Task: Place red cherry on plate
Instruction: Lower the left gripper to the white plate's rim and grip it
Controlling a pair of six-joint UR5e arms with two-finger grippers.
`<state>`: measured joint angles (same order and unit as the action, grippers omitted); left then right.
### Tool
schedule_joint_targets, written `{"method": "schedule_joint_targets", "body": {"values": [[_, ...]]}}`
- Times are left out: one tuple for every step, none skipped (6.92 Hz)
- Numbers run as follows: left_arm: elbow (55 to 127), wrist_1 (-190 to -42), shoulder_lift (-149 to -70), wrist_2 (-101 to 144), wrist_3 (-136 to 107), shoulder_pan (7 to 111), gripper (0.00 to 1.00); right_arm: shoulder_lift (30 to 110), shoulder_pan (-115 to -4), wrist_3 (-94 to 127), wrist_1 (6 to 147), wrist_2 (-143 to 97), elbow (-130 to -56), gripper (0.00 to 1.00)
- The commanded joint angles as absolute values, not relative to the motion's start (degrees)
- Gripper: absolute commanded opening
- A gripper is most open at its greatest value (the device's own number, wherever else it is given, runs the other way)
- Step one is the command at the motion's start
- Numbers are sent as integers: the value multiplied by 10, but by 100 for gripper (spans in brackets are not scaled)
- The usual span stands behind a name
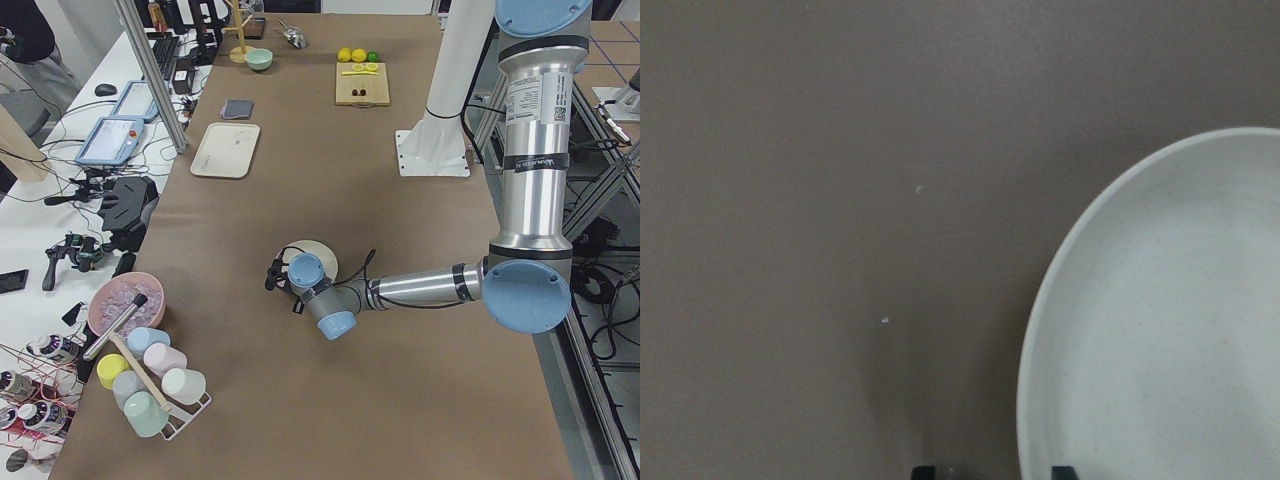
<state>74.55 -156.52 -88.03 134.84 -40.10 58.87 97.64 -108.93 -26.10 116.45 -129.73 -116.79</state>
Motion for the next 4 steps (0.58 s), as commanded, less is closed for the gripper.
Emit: {"method": "schedule_joint_targets", "body": {"values": [[749,-1579,-880,1346,-422,580,0,980,-1092,-262,1165,-1297,-1172,100],[751,-1579,-878,1352,-422,580,0,983,-1092,-262,1165,-1297,-1177,100],[751,-1578,-877,1353,-421,580,0,986,-1093,-261,1165,-1297,-1179,100],[750,-1574,-879,1374,-422,581,0,989,-1094,-261,1165,-1297,-1185,100]]}}
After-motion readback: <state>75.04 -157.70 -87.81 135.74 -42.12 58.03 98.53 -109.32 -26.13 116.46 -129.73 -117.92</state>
